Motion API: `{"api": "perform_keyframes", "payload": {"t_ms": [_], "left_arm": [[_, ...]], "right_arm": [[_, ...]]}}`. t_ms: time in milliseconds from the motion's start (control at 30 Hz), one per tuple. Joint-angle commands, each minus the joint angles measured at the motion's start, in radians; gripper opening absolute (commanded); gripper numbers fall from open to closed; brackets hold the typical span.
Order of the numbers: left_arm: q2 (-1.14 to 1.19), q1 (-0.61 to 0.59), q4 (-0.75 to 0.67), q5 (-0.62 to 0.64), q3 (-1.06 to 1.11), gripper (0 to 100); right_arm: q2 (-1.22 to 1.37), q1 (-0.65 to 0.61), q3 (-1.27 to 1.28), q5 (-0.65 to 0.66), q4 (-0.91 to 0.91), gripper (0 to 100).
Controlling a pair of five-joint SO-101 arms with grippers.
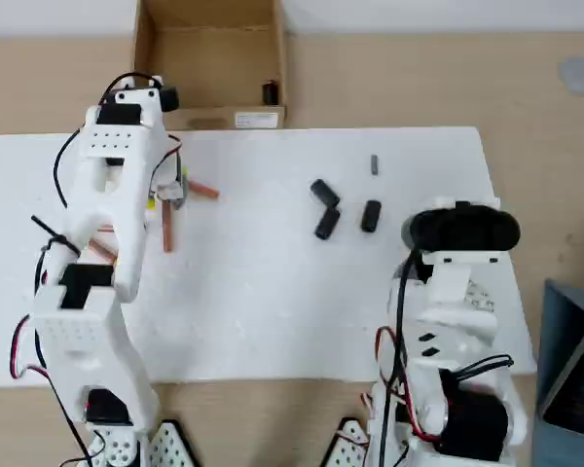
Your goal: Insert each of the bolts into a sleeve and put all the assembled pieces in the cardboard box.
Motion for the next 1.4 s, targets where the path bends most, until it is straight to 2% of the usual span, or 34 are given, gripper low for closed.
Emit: {"api": "perform_keyframes", "payload": {"t_ms": [0,500,667,933,1367], "left_arm": [[0.045,-0.034,0.005,-0.008,-0.109,12],[0.137,-0.017,-0.002,-0.008,-0.153,12],[0.189,-0.018,-0.009,-0.009,-0.143,0],[0.208,-0.017,0.029,-0.003,-0.152,1],[-0.054,0.009,0.302,-0.003,-0.351,1]], "right_arm": [[-0.002,0.012,0.001,-0.005,-0.023,0.9],[-0.002,0.008,0.001,-0.002,-0.025,0.9],[-0.002,0.007,0.001,-0.002,-0.025,0.9],[-0.002,0.008,-0.004,-0.003,-0.025,0.9],[-0.004,0.007,-0.134,0.000,0.000,0.9]]}}
